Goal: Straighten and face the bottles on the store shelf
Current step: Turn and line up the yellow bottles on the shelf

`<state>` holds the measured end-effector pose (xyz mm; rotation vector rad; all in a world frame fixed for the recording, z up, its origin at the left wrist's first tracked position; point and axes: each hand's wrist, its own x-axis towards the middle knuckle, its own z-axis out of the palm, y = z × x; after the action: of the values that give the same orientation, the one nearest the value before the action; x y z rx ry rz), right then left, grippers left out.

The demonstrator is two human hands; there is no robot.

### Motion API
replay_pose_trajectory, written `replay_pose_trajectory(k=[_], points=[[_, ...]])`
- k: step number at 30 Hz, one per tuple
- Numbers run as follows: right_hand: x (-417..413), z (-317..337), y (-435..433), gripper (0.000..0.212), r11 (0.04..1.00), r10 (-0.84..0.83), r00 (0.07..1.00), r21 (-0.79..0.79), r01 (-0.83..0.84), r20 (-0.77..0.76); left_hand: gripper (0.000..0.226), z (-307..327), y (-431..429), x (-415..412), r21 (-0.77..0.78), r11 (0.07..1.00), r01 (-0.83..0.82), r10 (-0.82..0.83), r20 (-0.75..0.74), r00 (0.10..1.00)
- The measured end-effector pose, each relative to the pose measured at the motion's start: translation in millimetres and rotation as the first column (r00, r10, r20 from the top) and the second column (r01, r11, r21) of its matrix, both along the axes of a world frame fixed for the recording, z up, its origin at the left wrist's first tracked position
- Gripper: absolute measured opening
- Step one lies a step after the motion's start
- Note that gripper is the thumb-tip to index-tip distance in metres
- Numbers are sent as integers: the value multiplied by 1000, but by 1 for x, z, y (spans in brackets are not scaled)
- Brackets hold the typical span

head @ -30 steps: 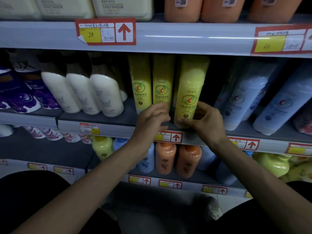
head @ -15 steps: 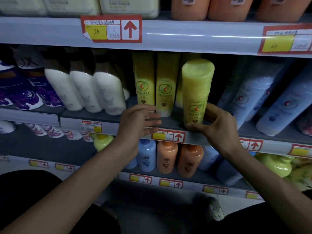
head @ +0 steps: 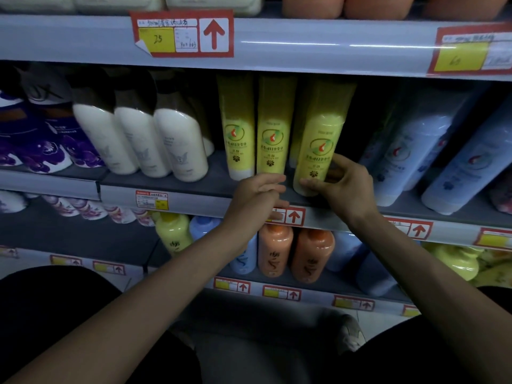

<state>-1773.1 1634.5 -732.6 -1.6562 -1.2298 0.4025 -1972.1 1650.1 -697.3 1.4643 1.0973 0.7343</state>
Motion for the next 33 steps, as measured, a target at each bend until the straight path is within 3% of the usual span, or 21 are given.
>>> replay_pose_trajectory(k=[6,11,16,23,33], points=[[-9,0,2,66,998,-62,997,5,62,37,48,-1,0,16,-48,998,35,-34,20,999],[-7,1,0,81,998,-27,999,-64,25,-29,56,0,-7,26,-132,987,93,-83,77,994],[-11,0,-3,64,999,-44,998,-22,43,-50,51,1,-6,28,-164,979,117,-95,134,986],[-14,-7,5,69,996,-92,996,1,92,-19,50,2,-10,31,-138,982,132,-114,131,985],[-15,-10,9,53,996,-93,995,11,92,26,56,2,-10,38,-145,985,88,-62,174,983]])
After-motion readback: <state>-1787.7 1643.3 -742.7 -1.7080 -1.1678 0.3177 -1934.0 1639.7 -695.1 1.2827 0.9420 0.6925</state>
